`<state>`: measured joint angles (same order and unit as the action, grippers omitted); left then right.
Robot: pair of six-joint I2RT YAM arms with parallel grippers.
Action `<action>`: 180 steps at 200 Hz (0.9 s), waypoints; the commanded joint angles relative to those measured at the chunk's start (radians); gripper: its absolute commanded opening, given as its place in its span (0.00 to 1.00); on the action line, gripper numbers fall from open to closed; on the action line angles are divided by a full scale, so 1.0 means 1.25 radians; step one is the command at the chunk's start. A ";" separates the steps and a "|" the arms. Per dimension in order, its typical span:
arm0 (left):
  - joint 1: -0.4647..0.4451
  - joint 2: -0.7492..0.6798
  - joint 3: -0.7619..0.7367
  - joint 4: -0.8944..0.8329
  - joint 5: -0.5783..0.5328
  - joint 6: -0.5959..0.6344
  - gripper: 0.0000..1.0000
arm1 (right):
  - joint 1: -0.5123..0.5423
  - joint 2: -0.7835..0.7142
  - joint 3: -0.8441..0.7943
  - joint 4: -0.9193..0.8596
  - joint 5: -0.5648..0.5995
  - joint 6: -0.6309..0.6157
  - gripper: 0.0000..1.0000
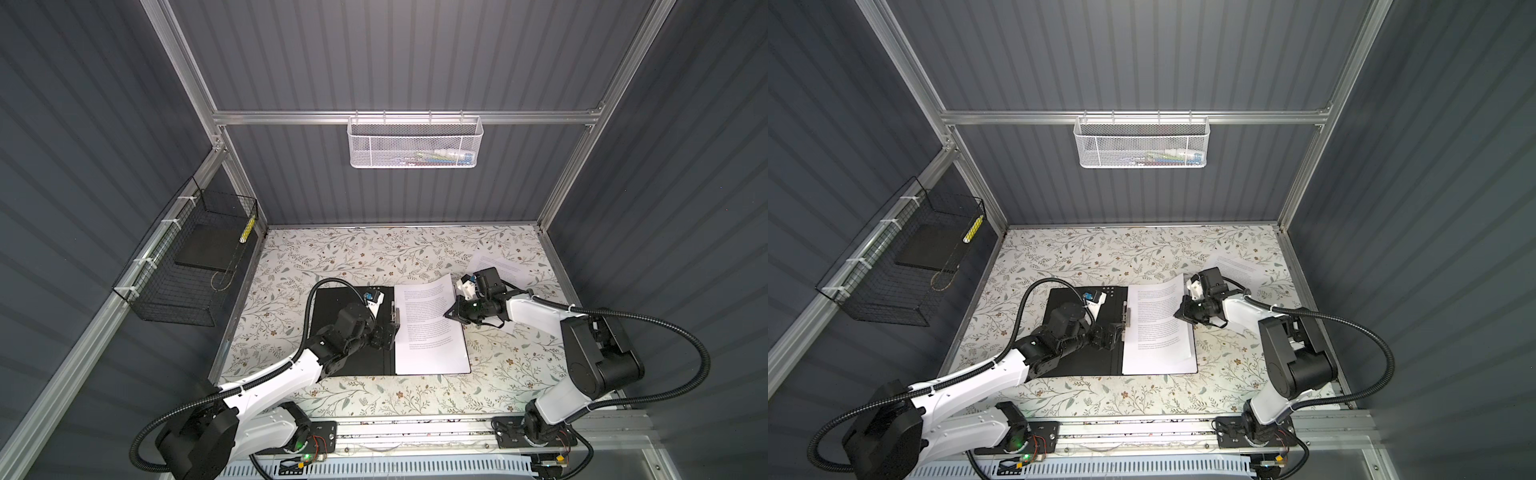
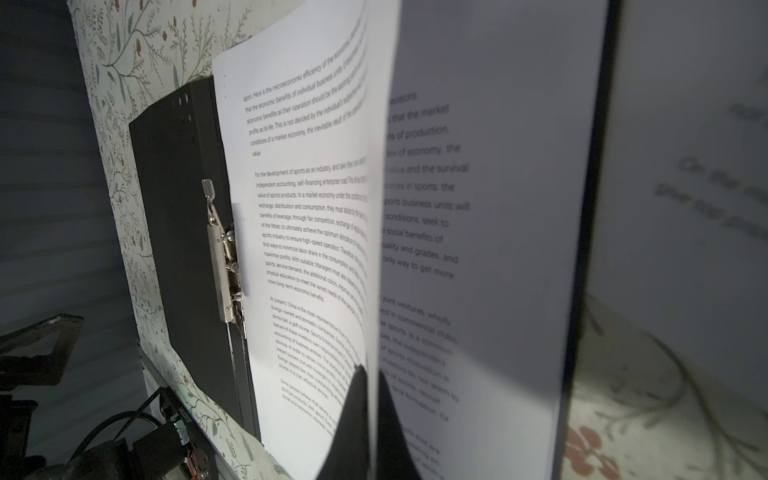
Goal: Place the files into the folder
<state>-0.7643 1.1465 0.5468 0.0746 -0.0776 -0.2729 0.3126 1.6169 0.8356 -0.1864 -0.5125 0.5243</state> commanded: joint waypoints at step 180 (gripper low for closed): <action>0.001 0.008 0.015 -0.002 0.013 -0.009 1.00 | 0.037 0.017 -0.040 0.052 -0.015 0.058 0.00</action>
<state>-0.7643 1.1549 0.5468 0.0742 -0.0742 -0.2733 0.3458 1.6234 0.7959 -0.1329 -0.5167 0.5819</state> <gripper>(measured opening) 0.996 0.043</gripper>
